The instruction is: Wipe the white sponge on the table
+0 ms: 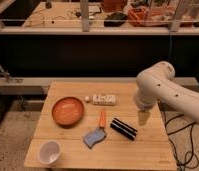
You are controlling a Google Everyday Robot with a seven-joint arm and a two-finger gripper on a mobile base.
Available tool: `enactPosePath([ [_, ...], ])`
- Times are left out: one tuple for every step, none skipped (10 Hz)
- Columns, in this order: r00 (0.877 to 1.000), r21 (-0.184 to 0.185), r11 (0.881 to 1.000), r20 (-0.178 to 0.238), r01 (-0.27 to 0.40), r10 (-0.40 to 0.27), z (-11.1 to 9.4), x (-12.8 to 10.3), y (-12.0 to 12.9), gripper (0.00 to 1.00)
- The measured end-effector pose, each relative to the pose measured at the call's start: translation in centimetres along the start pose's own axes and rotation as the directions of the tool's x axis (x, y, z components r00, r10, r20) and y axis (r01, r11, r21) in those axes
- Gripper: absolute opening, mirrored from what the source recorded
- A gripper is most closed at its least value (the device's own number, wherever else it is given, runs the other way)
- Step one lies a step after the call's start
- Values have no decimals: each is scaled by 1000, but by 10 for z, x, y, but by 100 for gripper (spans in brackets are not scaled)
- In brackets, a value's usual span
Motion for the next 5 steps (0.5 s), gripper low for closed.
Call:
enactPosePath([
  [1000, -1, 1000, -2, 21, -21, 1, -7, 0, 80],
  [999, -1, 999, -5, 41, -41, 2, -12, 0, 80],
  [998, -2, 998, -7, 57, -57, 2, -13, 0, 80],
  [996, -2, 996, -12, 87, -87, 3, -23, -1, 80],
  [993, -4, 993, -10, 116, -116, 4, -39, -3, 80],
])
